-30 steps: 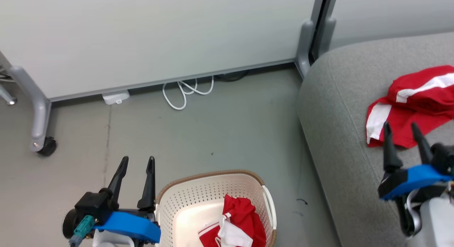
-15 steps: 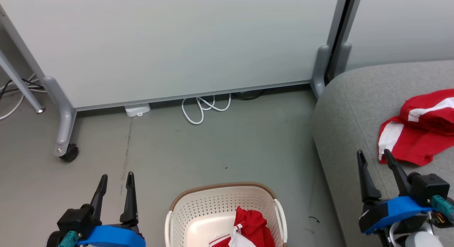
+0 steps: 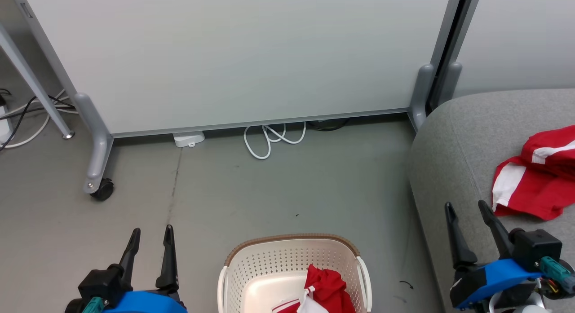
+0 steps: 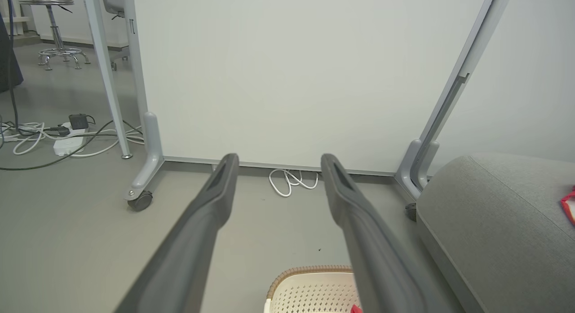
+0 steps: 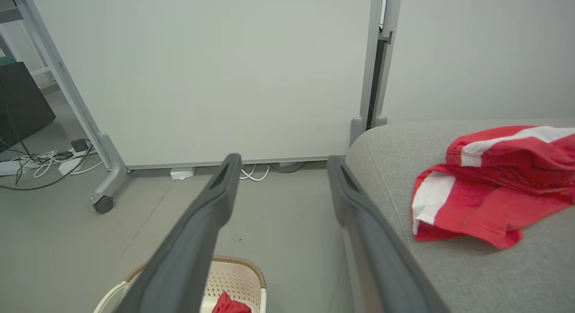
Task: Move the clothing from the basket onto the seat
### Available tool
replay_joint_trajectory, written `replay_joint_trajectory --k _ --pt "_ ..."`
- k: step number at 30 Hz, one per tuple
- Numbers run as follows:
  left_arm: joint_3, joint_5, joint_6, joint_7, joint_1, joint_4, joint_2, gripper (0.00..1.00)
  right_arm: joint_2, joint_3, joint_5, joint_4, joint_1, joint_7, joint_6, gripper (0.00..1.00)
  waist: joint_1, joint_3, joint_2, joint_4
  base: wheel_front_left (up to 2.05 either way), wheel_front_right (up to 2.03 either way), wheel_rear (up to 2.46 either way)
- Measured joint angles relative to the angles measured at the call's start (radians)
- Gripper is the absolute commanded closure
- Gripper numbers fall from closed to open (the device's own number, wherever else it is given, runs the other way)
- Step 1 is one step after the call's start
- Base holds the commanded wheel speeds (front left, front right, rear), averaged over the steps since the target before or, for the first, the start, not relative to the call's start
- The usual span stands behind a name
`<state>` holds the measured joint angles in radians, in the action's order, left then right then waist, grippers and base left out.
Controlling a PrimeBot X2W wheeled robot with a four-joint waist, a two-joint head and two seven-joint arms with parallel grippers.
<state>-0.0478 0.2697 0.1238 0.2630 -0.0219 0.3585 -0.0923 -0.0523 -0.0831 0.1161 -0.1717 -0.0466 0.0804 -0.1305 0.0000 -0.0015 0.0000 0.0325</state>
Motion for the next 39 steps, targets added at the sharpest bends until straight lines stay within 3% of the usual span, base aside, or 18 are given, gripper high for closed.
replay_joint_trajectory --k 23,39 --pt "-0.003 -0.01 0.002 0.0 -0.026 0.016 0.009 0.0 0.001 0.043 0.035 0.01 -0.011 -0.001 0.0 0.0 0.0 0.061 0.0 -0.037 0.0 0.0 0.0" --pt "-0.136 0.025 0.002 0.0 -0.189 0.179 0.001 0.0 0.001 0.149 0.048 0.021 -0.12 0.039 0.0 0.0 0.0001 0.268 0.0 -0.171 0.0 0.0 0.0"
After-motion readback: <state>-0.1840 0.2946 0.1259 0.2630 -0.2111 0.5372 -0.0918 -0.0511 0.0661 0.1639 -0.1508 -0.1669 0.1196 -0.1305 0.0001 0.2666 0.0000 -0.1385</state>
